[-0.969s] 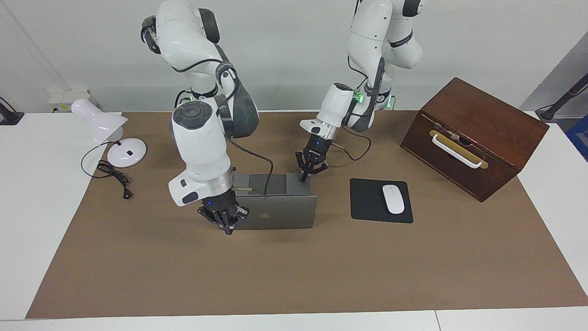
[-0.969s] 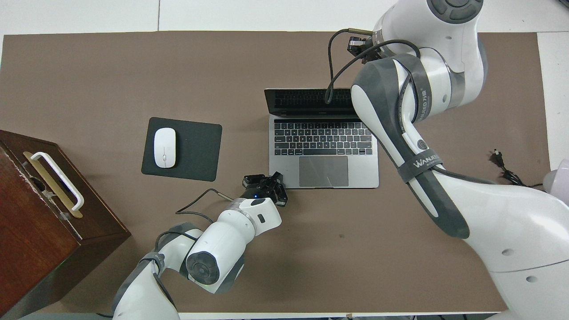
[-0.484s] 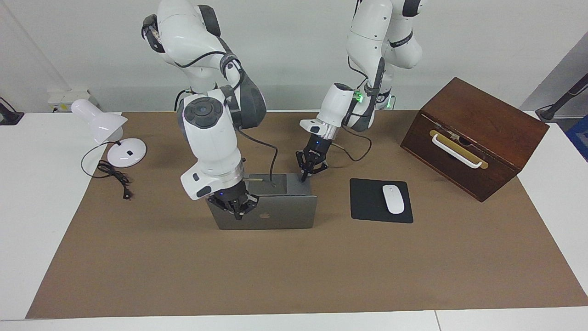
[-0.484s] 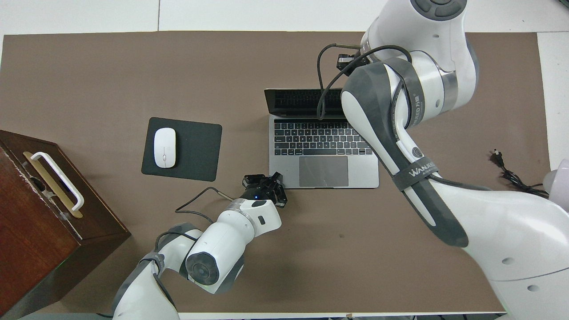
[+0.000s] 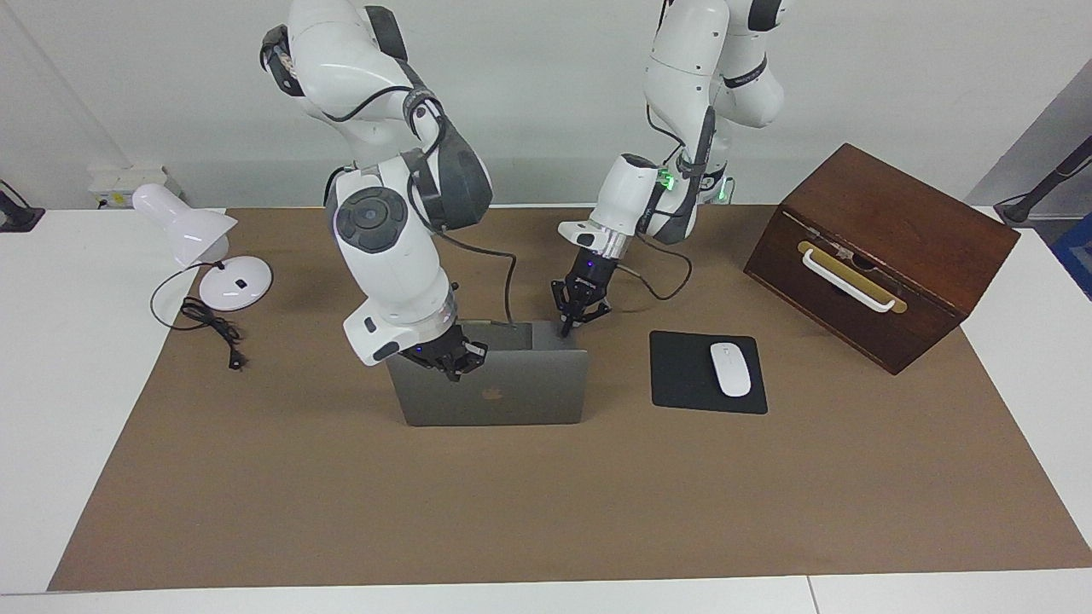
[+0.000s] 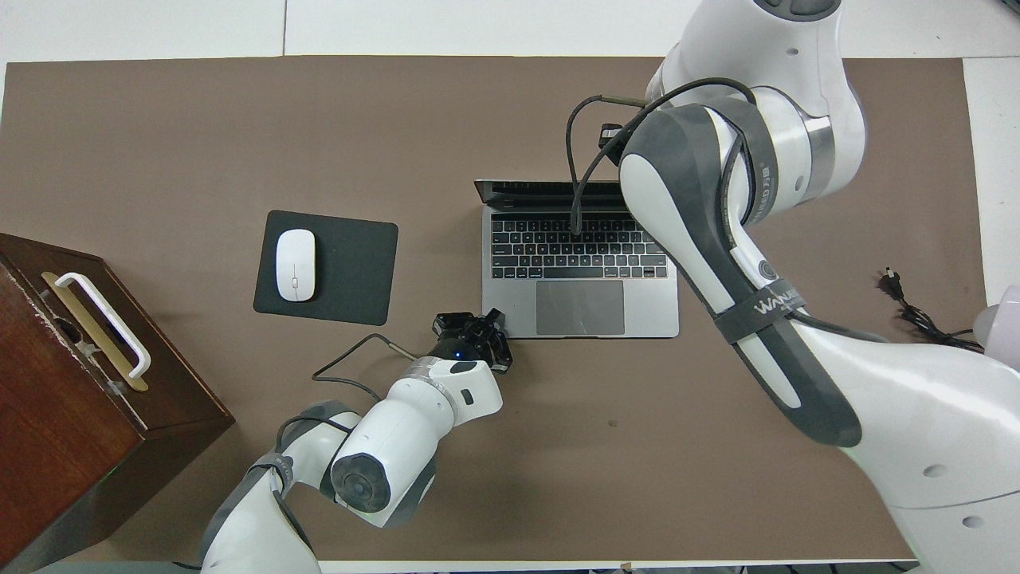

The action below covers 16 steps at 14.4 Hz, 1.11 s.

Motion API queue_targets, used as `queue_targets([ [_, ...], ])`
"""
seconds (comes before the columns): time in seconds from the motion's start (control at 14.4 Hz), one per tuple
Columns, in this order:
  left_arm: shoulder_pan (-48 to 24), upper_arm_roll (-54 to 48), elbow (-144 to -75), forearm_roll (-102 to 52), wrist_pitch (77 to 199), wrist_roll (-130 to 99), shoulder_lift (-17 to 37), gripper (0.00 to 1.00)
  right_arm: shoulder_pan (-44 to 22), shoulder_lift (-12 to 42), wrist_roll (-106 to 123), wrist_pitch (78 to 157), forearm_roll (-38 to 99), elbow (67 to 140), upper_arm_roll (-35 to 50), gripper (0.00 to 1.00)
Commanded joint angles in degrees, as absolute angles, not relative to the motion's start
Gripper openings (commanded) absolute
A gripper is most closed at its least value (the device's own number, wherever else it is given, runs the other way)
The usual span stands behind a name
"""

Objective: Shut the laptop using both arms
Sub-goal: 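Push the laptop lid down toward the keyboard with the right gripper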

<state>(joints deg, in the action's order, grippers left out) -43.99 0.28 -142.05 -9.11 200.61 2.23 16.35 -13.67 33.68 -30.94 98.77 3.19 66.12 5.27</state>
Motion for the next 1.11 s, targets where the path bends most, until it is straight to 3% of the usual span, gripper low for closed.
queue_targets([
  [0.0,-43.77,0.97,-144.32,-10.37,200.65,4.92,16.70,0.00,-12.39,31.03,-30.42,98.52,3.96,71.88,6.42,0.00],
  [0.48,-43.68,0.97,-144.23,-10.37,200.66,5.36,17.23,0.00,-11.95,31.11,-28.04,100.28,4.83,77.07,6.42,0.00],
  [1.04,-42.98,1.05,-144.14,-9.76,200.74,6.33,17.58,0.00,-11.95,31.90,-27.33,110.39,4.92,83.76,6.42,0.00],
])
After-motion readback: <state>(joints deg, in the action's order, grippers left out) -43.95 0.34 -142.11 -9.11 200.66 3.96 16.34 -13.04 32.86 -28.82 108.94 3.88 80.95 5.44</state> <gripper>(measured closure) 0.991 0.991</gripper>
